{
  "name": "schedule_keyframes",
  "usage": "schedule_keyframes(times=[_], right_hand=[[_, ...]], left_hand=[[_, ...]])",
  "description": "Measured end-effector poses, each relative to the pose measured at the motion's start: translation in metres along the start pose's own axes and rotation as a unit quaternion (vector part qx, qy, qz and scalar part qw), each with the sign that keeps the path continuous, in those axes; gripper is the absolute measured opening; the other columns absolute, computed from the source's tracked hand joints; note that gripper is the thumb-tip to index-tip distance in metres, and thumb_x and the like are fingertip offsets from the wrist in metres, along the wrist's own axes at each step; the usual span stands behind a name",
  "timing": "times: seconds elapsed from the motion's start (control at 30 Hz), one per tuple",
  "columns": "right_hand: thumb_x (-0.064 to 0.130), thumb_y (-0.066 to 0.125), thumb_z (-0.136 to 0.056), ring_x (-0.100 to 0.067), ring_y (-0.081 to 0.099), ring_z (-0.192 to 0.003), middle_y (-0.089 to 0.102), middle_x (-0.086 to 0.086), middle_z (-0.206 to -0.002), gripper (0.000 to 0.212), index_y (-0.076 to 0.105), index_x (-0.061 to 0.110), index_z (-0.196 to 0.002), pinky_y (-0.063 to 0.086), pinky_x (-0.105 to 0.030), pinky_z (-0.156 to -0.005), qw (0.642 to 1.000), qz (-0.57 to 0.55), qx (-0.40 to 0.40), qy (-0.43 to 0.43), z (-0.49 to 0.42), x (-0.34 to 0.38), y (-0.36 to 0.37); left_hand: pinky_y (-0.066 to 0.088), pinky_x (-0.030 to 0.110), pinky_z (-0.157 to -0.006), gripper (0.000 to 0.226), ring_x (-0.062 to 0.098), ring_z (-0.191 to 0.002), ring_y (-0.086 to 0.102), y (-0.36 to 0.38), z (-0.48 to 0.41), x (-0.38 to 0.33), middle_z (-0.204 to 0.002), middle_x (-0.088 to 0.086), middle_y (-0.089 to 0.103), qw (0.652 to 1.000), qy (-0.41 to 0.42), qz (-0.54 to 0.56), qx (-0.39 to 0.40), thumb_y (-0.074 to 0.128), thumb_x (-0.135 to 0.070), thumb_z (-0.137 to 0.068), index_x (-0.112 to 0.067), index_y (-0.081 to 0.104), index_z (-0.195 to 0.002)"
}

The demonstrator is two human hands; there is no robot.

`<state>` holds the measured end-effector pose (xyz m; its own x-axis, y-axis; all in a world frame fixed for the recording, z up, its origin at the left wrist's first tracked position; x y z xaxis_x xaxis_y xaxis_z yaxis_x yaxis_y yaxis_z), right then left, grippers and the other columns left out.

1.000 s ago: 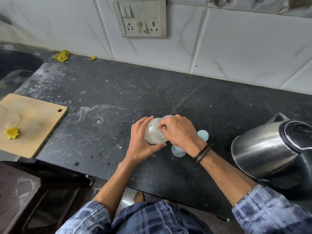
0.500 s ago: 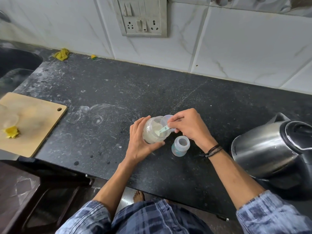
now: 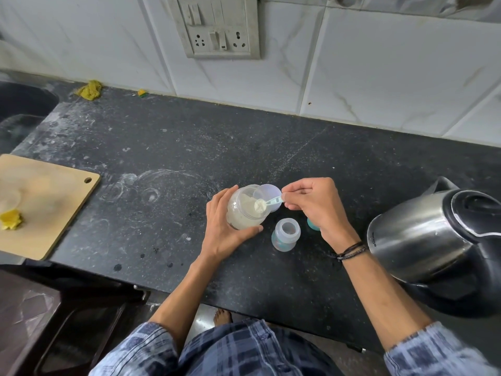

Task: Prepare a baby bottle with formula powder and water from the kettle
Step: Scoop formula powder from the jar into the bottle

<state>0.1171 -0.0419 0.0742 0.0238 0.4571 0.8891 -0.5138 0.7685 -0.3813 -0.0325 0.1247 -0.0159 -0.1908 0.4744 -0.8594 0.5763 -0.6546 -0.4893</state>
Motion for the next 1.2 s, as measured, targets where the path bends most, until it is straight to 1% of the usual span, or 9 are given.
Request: schedule_keyframes(times=[0.13, 0.27, 0.37, 0.47, 0.57, 0.73, 0.83, 1.0, 1.2], right_hand=[[0.001, 0.081, -0.084, -0.016, 0.078, -0.072, 0.079, -0.002, -0.073, 0.015, 0.081, 0.015, -0.082, 0.063, -0.026, -0.071, 0.999, -0.038, 0.004, 0.023, -0.001, -0.001, 0.0], [-0.003, 0.081, -0.084, -0.018, 0.079, -0.074, 0.08, -0.007, -0.078, 0.011, 0.081, 0.008, -0.084, 0.062, -0.022, -0.069, 0.993, -0.101, 0.014, 0.054, -0.002, -0.003, 0.001], [-0.006, 0.078, -0.086, -0.019, 0.078, -0.074, 0.08, -0.013, -0.084, 0.007, 0.08, 0.0, -0.088, 0.062, -0.022, -0.07, 0.984, -0.152, 0.025, 0.094, -0.003, -0.009, 0.002], [-0.008, 0.077, -0.086, -0.019, 0.078, -0.072, 0.08, -0.014, -0.082, 0.006, 0.078, -0.002, -0.087, 0.061, -0.02, -0.068, 0.973, -0.2, 0.033, 0.113, -0.003, -0.014, 0.001], [-0.008, 0.076, -0.086, -0.021, 0.078, -0.074, 0.08, -0.017, -0.085, 0.005, 0.078, -0.004, -0.089, 0.061, -0.021, -0.07, 0.965, -0.229, 0.041, 0.125, -0.003, -0.018, 0.001], [-0.008, 0.075, -0.088, -0.02, 0.079, -0.076, 0.08, -0.018, -0.089, 0.009, 0.077, -0.007, -0.096, 0.062, -0.021, -0.071, 0.964, -0.221, 0.052, 0.139, -0.002, -0.02, 0.005], [-0.009, 0.074, -0.089, -0.018, 0.079, -0.073, 0.08, -0.015, -0.085, 0.006, 0.077, -0.005, -0.093, 0.062, -0.021, -0.07, 0.967, -0.212, 0.051, 0.128, -0.003, -0.016, 0.005], [-0.009, 0.074, -0.089, -0.017, 0.079, -0.073, 0.08, -0.015, -0.084, 0.007, 0.077, -0.003, -0.09, 0.062, -0.02, -0.07, 0.969, -0.21, 0.042, 0.124, -0.003, -0.016, 0.003], [-0.009, 0.075, -0.087, -0.018, 0.078, -0.072, 0.079, -0.02, -0.092, 0.01, 0.076, -0.009, -0.097, 0.063, -0.021, -0.07, 0.971, -0.198, 0.04, 0.128, -0.002, -0.015, 0.007]], left_hand=[[0.029, 0.023, -0.11, 0.102, -0.006, -0.135, 0.027, -0.002, 0.0, 0.0, -0.145, -0.016, 0.041, 1.0, 0.001, -0.004, -0.002, 0.089, -0.054, -0.061, -0.028, 0.045, -0.149], [0.028, 0.02, -0.109, 0.101, -0.005, -0.136, 0.027, -0.002, 0.002, 0.001, -0.145, -0.018, 0.04, 1.0, -0.003, 0.002, -0.005, 0.089, -0.052, -0.06, -0.03, 0.045, -0.148], [0.028, 0.02, -0.109, 0.101, -0.004, -0.135, 0.028, -0.003, 0.002, 0.002, -0.145, -0.018, 0.041, 1.0, -0.002, 0.0, -0.008, 0.089, -0.053, -0.06, -0.03, 0.045, -0.148], [0.028, 0.02, -0.109, 0.101, -0.002, -0.136, 0.028, -0.003, 0.001, 0.002, -0.145, -0.019, 0.041, 1.0, -0.002, 0.003, -0.011, 0.089, -0.055, -0.06, -0.031, 0.045, -0.148], [0.028, 0.021, -0.109, 0.101, -0.003, -0.136, 0.028, -0.002, 0.0, 0.002, -0.144, -0.02, 0.04, 1.0, -0.005, 0.003, -0.011, 0.089, -0.055, -0.06, -0.033, 0.044, -0.148], [0.028, 0.019, -0.107, 0.103, -0.006, -0.134, 0.027, -0.001, 0.002, 0.004, -0.144, -0.018, 0.041, 1.0, -0.008, 0.001, -0.01, 0.09, -0.054, -0.06, -0.032, 0.044, -0.149], [0.029, 0.02, -0.108, 0.102, -0.004, -0.135, 0.028, -0.002, 0.001, 0.003, -0.144, -0.018, 0.041, 1.0, -0.007, 0.003, -0.011, 0.089, -0.056, -0.06, -0.033, 0.044, -0.149], [0.029, 0.019, -0.107, 0.102, -0.004, -0.135, 0.028, -0.002, 0.004, 0.003, -0.144, -0.022, 0.039, 1.0, -0.006, 0.007, -0.008, 0.089, -0.057, -0.06, -0.033, 0.044, -0.148], [0.027, 0.017, -0.108, 0.103, -0.004, -0.135, 0.028, -0.002, 0.004, 0.004, -0.144, -0.016, 0.041, 1.0, -0.014, 0.005, -0.006, 0.09, -0.053, -0.06, -0.029, 0.044, -0.15]])
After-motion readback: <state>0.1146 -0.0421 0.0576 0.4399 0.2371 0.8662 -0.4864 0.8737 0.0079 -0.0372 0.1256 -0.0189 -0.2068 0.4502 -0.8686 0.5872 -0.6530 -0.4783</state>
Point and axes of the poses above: each hand's wrist, its own z-axis away from the middle knuckle, its own y-axis out of the palm, x = y × z, the point moved 3 cm from there along -z, towards the middle knuckle
